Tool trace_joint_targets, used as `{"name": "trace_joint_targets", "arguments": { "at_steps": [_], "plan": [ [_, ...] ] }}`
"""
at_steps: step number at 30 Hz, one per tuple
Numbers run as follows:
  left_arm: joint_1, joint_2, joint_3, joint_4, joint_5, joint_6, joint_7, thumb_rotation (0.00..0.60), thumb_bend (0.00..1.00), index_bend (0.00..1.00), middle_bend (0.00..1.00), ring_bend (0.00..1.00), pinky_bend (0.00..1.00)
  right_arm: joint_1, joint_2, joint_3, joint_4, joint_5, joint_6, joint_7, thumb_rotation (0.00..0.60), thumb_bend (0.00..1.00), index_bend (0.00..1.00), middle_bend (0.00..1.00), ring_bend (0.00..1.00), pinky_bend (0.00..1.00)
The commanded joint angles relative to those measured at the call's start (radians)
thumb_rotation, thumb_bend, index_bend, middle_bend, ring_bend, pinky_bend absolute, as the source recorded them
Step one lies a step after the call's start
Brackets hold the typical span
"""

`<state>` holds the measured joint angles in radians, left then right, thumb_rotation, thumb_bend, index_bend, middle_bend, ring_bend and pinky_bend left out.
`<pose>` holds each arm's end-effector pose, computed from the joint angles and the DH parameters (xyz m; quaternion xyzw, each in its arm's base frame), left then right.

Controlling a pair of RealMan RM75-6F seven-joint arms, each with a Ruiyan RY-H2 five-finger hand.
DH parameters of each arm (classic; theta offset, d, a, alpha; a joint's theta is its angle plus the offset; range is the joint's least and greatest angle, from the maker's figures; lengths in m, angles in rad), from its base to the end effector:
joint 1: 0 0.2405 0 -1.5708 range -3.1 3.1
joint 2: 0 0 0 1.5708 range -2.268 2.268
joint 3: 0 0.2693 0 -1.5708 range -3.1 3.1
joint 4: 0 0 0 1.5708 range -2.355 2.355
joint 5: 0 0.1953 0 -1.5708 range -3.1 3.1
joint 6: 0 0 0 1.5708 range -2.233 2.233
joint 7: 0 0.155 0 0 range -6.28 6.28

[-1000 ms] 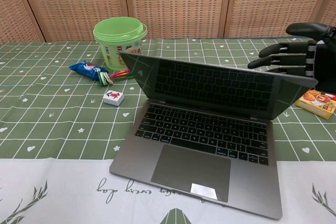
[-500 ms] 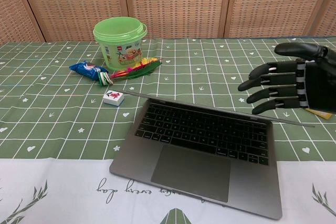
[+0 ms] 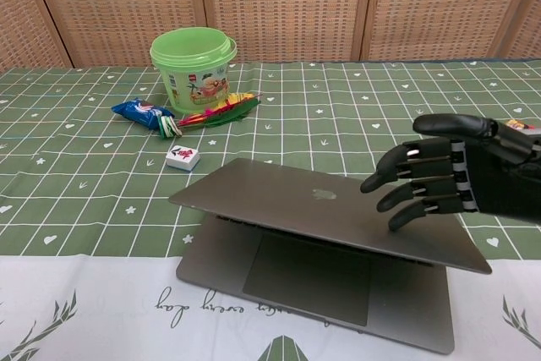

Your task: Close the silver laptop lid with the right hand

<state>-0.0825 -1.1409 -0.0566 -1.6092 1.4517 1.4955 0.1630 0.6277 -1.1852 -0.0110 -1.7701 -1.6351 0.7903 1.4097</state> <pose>-0.3222 0.1922 0.1766 -0.6022 -0.3521 -0.3413 0.6300 -0.1797 -0.2621 0.0403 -0.4131 0.8264 -0.3824 0.0149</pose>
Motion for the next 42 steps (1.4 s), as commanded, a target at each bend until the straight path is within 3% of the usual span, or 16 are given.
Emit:
{"name": "trace_joint_targets", "arguments": {
  "at_steps": [1,29,42],
  "plan": [
    [0.000,0.000,0.000,0.000,0.001,0.000,-0.001,0.600,0.00,0.00,0.00,0.00,0.00,0.007,-0.007,-0.007,0.000,0.001,-0.005,-0.004,0.260,0.55,0.44,0.38,0.34,0.34],
    [0.000,0.001,0.002,-0.001,0.005,0.000,-0.003,0.600,0.00,0.00,0.00,0.00,0.00,0.058,-0.167,-0.069,0.076,0.079,-0.087,-0.095,0.260,0.54,0.43,0.37,0.34,0.32],
    [0.000,0.000,0.002,-0.001,0.005,0.001,-0.004,0.600,0.00,0.00,0.00,0.00,0.00,0.053,-0.172,-0.073,0.081,0.082,-0.064,-0.098,0.259,0.54,0.43,0.36,0.34,0.31]
  ]
}}
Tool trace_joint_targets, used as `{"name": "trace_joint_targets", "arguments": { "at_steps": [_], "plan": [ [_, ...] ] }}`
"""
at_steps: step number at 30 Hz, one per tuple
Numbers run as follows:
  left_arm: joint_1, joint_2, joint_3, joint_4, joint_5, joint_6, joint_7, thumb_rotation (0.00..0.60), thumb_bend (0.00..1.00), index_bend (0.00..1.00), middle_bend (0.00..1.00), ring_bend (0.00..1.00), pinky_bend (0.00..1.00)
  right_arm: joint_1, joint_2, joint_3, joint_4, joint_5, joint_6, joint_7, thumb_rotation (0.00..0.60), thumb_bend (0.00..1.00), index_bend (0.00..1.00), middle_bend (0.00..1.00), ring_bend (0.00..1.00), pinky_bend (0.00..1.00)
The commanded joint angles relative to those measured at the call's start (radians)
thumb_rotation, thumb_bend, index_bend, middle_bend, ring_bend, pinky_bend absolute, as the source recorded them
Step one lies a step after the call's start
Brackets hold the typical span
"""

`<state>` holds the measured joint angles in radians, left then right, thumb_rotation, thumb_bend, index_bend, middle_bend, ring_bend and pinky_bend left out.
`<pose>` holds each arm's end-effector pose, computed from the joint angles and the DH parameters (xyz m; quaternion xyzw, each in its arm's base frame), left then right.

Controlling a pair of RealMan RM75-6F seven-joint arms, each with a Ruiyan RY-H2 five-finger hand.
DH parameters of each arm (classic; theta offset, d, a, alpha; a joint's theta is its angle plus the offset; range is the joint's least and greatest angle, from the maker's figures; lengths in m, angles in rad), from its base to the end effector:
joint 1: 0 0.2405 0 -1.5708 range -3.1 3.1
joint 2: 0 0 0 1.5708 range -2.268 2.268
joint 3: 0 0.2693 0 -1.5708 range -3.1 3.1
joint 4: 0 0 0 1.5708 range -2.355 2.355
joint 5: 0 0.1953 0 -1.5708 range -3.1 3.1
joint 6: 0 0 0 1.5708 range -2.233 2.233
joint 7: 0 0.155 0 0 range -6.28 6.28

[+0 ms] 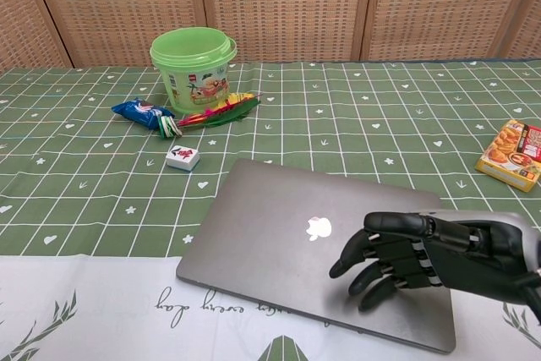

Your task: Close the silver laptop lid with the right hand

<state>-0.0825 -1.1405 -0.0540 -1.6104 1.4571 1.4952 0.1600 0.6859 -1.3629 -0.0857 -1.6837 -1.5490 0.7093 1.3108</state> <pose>-0.3215 0.1917 0.1759 -0.6038 -0.3527 -0.3427 0.6273 -0.1829 -0.2453 -0.0225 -0.4329 0.8459 -0.3112 0.0150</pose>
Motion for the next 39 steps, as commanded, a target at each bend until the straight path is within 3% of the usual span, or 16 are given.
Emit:
{"name": "trace_joint_targets", "arguments": {
  "at_steps": [1,4,6,8,11,16,22,27,35,39],
  "plan": [
    [0.000,0.000,-0.001,0.000,-0.001,0.001,-0.002,0.600,0.00,0.00,0.00,0.00,0.00,-0.011,0.013,0.003,-0.010,-0.010,0.035,-0.003,0.260,0.53,0.42,0.35,0.34,0.30],
    [0.000,0.001,-0.001,0.000,-0.001,0.001,-0.004,0.600,0.00,0.00,0.00,0.00,0.00,-0.029,0.045,0.016,-0.026,-0.021,0.101,-0.036,0.270,0.49,0.40,0.32,0.31,0.27],
    [0.001,0.000,-0.001,0.001,0.001,0.003,-0.005,0.600,0.00,0.00,0.00,0.00,0.00,-0.069,0.086,0.034,-0.042,-0.030,0.206,-0.111,0.295,0.45,0.37,0.25,0.24,0.20],
    [0.000,-0.002,0.002,0.003,0.002,0.000,-0.004,0.600,0.00,0.00,0.00,0.00,0.00,-0.104,0.106,0.046,-0.043,-0.031,0.286,-0.186,0.372,0.40,0.32,0.15,0.12,0.09],
    [0.000,-0.004,0.003,0.005,0.002,-0.003,-0.003,0.600,0.00,0.00,0.00,0.00,0.00,-0.147,0.115,0.060,-0.029,-0.029,0.376,-0.263,0.457,0.38,0.22,0.06,0.03,0.01],
    [0.000,-0.005,0.006,0.005,0.005,-0.004,0.000,0.600,0.00,0.00,0.00,0.00,0.00,-0.189,0.129,0.067,0.006,-0.033,0.453,-0.349,0.488,0.32,0.07,0.00,0.00,0.00],
    [-0.002,-0.010,0.011,0.004,0.010,-0.009,0.014,0.600,0.00,0.00,0.00,0.00,0.00,-0.258,0.125,0.073,0.095,0.000,0.539,-0.667,0.589,0.23,0.00,0.00,0.00,0.00],
    [-0.002,-0.012,0.014,0.002,0.011,-0.010,0.021,0.600,0.00,0.00,0.00,0.00,0.00,-0.323,0.069,0.080,0.181,0.039,0.621,-0.980,0.600,0.20,0.00,0.00,0.00,0.00],
    [-0.002,-0.016,0.017,0.012,0.008,-0.017,0.019,0.600,0.00,0.00,0.00,0.00,0.00,-0.440,-0.004,0.094,0.288,0.053,0.803,-1.222,0.600,0.20,0.00,0.00,0.00,0.00],
    [-0.002,-0.020,0.019,0.019,0.009,-0.019,0.017,0.600,0.00,0.00,0.00,0.00,0.00,-0.480,-0.017,0.097,0.315,0.048,0.857,-1.263,0.600,0.20,0.00,0.00,0.00,0.00]
  ]
}}
